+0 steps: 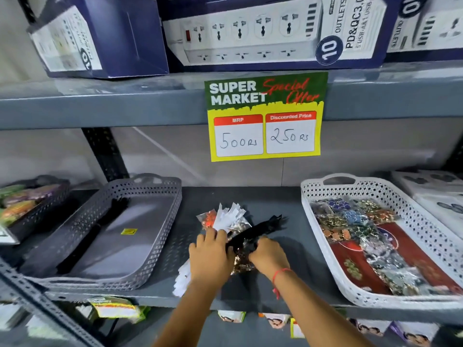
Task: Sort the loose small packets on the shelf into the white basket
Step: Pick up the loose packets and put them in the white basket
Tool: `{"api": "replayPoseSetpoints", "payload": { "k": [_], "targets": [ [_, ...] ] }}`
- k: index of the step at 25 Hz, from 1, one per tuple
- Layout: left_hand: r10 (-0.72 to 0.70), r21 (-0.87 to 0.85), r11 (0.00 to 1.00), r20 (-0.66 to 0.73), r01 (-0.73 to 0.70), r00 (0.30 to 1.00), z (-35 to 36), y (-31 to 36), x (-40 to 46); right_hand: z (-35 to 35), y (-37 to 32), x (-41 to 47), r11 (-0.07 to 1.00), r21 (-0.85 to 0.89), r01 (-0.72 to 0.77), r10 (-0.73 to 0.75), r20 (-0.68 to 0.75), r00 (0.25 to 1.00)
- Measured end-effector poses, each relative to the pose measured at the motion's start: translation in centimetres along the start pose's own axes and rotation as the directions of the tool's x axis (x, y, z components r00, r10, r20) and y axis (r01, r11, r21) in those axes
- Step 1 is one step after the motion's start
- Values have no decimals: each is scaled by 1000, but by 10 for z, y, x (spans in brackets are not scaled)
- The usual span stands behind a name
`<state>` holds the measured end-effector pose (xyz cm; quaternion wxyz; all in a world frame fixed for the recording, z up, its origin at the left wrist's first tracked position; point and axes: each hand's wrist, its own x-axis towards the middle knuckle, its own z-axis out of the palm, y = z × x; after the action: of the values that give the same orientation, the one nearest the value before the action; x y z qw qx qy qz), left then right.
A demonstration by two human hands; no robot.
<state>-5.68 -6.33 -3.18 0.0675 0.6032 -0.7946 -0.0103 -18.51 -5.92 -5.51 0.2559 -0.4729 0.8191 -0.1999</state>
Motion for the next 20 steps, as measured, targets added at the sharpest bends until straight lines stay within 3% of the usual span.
{"api": "replayPoseSetpoints", "payload": {
  "k": [5, 8, 10, 12, 16, 20],
  "targets": [
    [79, 41, 996, 124, -85, 989, -3, 5, 33, 0, -2, 3, 999, 28, -47, 46, 20, 999],
    [90, -27, 996, 24, -89, 996, -8, 3, 36, 0, -3, 3, 999, 37, -39, 39, 20, 999],
    [34, -100, 994, -96, -43, 995, -15, -10, 33, 0, -3, 2, 998, 55, -33, 32, 29, 999],
    [-51, -176, 984, -125, 28, 991, -17, -31, 28, -2, -3, -1, 996, 87, -30, 26, 42, 999],
    [-166, -137, 973, 142, 186, 976, -4, -53, 13, -7, -3, -8, 994, 104, -20, 16, 39, 999],
    [-133, -101, 981, 258, 164, 957, 2, -44, 25, -12, -10, -9, 998, 64, -22, 18, 76, 997]
  ]
}}
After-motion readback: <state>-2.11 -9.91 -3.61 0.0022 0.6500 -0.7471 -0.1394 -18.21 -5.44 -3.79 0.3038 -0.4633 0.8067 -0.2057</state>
